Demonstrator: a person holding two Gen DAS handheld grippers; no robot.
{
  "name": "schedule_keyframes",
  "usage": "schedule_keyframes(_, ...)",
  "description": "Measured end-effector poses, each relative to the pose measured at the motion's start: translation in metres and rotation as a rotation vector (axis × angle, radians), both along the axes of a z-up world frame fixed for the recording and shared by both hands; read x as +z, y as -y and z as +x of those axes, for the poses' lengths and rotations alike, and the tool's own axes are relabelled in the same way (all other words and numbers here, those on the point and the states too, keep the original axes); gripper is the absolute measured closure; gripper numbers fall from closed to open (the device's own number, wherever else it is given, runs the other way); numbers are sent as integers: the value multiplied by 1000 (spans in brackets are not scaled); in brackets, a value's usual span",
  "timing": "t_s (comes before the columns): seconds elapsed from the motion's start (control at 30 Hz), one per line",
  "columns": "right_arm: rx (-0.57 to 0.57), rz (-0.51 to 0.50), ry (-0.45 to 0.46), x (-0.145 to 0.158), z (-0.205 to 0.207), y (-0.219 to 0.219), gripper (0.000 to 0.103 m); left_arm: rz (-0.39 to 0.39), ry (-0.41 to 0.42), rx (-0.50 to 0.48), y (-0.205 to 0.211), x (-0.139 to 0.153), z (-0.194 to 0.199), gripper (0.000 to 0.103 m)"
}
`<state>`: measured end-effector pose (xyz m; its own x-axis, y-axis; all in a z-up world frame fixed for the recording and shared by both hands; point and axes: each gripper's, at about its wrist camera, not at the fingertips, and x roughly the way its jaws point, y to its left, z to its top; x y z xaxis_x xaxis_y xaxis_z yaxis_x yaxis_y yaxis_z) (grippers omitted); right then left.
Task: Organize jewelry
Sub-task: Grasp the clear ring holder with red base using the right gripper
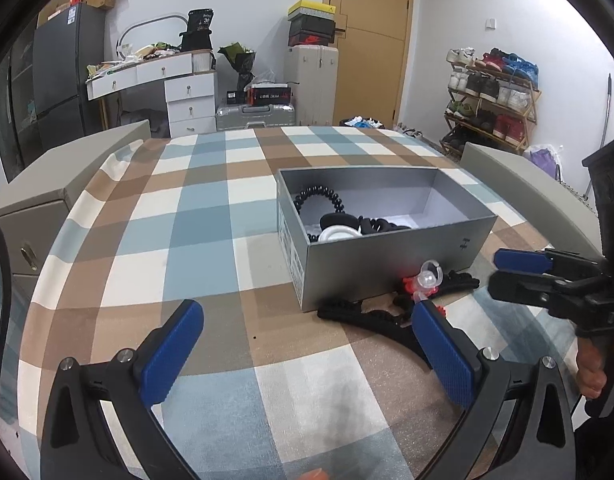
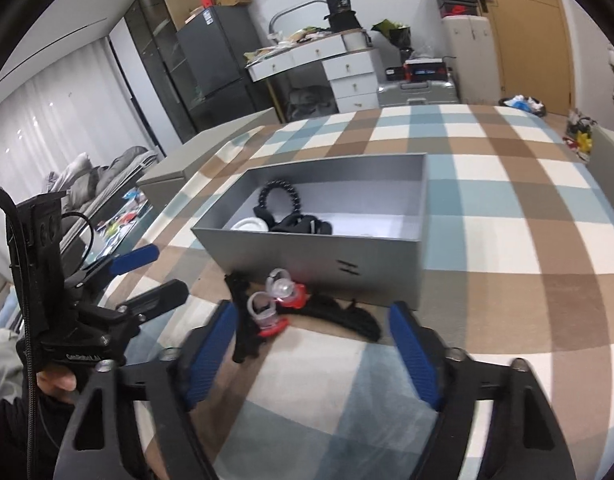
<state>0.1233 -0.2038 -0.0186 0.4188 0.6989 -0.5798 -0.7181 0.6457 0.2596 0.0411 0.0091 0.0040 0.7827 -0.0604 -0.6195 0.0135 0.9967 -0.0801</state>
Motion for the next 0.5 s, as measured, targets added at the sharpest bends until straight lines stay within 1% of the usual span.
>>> schedule_keyframes(0.13, 11, 2, -14, -2, 2, -9, 45, 4, -13, 1, -1, -2, -1, 1)
schedule_keyframes(0.3, 17, -1, -7, -1, 1, -16, 49, 6, -18, 2, 0, -4, -1, 1)
schedule_keyframes(0.37, 26, -4, -8, -1, 2, -22, 57, 8, -20, -1, 0, -4, -1, 1)
schedule_keyframes(0.4, 28, -8, -10, -2, 3, -25, 58, 7, -20, -2, 0, -4, -1, 1)
schedule_keyframes(0.43, 33, -13, -15, -3, 5, -30, 63, 4, -21, -4, 0, -4, -2, 1)
schedule_keyframes(0.5, 41, -15, -19, -4, 6, -36, 65, 2, -24, -4, -1, -4, -1, 1)
